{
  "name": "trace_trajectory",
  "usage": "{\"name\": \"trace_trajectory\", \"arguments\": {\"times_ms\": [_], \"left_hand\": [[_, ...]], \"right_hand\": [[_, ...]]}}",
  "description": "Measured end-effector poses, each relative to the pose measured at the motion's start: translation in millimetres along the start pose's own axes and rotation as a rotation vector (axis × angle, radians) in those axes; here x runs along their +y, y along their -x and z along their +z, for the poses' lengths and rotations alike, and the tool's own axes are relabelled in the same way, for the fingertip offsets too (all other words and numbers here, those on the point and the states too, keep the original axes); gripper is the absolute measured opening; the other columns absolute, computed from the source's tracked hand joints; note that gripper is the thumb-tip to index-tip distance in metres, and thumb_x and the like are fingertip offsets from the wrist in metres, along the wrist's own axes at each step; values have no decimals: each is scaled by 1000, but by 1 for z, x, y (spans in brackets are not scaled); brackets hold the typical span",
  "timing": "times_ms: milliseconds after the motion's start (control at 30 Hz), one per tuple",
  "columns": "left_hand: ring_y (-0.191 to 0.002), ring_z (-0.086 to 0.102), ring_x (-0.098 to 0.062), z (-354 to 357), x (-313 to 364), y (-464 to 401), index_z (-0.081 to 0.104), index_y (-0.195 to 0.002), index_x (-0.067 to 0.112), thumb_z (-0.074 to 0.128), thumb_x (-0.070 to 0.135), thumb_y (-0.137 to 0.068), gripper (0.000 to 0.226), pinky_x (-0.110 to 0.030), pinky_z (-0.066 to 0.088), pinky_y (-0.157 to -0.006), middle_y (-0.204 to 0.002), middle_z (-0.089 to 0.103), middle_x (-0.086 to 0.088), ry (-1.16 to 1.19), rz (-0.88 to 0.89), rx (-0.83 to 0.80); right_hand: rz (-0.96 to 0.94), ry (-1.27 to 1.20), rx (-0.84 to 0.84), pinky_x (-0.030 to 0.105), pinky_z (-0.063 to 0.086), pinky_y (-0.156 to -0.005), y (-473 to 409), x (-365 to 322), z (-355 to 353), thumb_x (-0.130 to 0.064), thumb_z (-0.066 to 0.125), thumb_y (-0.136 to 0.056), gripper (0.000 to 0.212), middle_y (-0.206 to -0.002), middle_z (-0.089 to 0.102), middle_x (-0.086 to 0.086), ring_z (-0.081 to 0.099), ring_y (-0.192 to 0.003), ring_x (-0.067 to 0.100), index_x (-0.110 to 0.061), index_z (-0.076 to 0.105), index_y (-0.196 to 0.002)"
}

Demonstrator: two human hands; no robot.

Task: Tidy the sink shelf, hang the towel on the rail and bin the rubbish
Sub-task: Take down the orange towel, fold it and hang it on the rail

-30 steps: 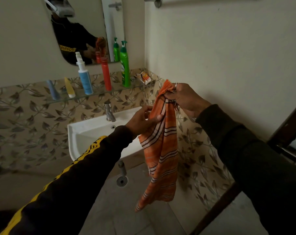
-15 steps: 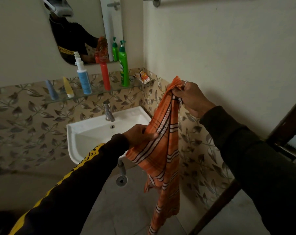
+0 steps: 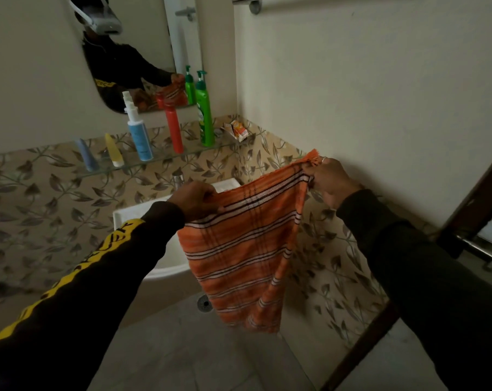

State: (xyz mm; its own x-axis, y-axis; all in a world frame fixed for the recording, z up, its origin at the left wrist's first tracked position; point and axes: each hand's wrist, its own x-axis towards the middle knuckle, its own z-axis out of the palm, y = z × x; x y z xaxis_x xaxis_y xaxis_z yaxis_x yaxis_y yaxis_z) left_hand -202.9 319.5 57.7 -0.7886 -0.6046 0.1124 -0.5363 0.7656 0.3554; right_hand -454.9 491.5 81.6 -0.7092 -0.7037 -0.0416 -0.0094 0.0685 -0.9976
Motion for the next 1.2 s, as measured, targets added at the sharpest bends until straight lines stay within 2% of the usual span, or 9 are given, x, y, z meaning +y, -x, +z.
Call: {"name": "trace_trajectory", "arguments": {"times_ms": [100,233,367,500,700,900,967,1067,1200], "left_hand": [[-74,53,-16,-4,-3,4,64,-90,17,72,37,-84,22,-27,36,-63,-77,56,4,-106,24,-57],[-85,56,-21,-4,-11,11,57,-91,20,67,29,-88,14,-25,35,-70,-86,56,2,-153,-13,-132],[-96,59,-23,-5,-14,15,60,-108,17,60,26,-92,19,-28,41,-79,-104,63,-5,-201,-8,-128],[-97,61,-27,-12,-11,12,61,-105,19,46,32,-99,21,-35,49,-81,-106,65,-8,-323,19,-35],[-89,64,-34,-30,-2,10,62,-101,8,53,16,-95,13,-42,50,-73,-99,66,-15,-503,178,228],[-66,62,-41,-60,13,8,67,-91,-6,66,-7,-80,12,-47,49,-62,-76,64,-26,-732,309,419],[-70,59,-39,-73,17,5,66,-92,-4,65,-3,-82,10,-47,45,-66,-74,63,-24,-776,312,467],[-83,50,-34,-85,15,1,69,-89,4,65,12,-87,9,-44,37,-75,-75,64,-15,-855,256,537],[-86,53,-37,-90,10,2,66,-86,8,61,19,-90,13,-43,38,-71,-83,66,-17,-636,171,573]], "right_hand": [[1,-45,12,50,55,-99,2,0,2,-7,59,-98,13,-85,73,5,71,-88,27,-12,67,-90],[-28,-52,20,52,54,-100,5,-4,1,-11,56,-101,10,-103,73,14,70,-105,33,-9,66,-99],[-89,-17,35,45,59,-92,8,-6,-1,-16,55,-102,14,-100,75,9,73,-97,28,-8,66,-107],[-112,-42,104,38,63,-79,7,-5,-9,-17,55,-103,13,-89,75,2,75,-88,23,-15,67,-97],[-162,53,195,46,60,-88,9,2,-21,-23,56,-102,15,-97,75,3,74,-92,22,-22,65,-91],[-219,46,194,13,54,-58,13,4,-28,-21,55,-103,17,-78,75,-13,73,-74,1,-23,65,-90],[-247,65,202,17,56,-64,14,3,-27,-20,55,-103,16,-87,75,-11,72,-78,2,-24,67,-92],[-278,78,235,35,60,-83,14,3,-25,-21,55,-103,14,-99,75,0,73,-91,15,-22,66,-95],[-274,56,282,48,60,-89,16,0,-21,-22,52,-104,18,-103,74,10,73,-95,26,-11,65,-104]]}}
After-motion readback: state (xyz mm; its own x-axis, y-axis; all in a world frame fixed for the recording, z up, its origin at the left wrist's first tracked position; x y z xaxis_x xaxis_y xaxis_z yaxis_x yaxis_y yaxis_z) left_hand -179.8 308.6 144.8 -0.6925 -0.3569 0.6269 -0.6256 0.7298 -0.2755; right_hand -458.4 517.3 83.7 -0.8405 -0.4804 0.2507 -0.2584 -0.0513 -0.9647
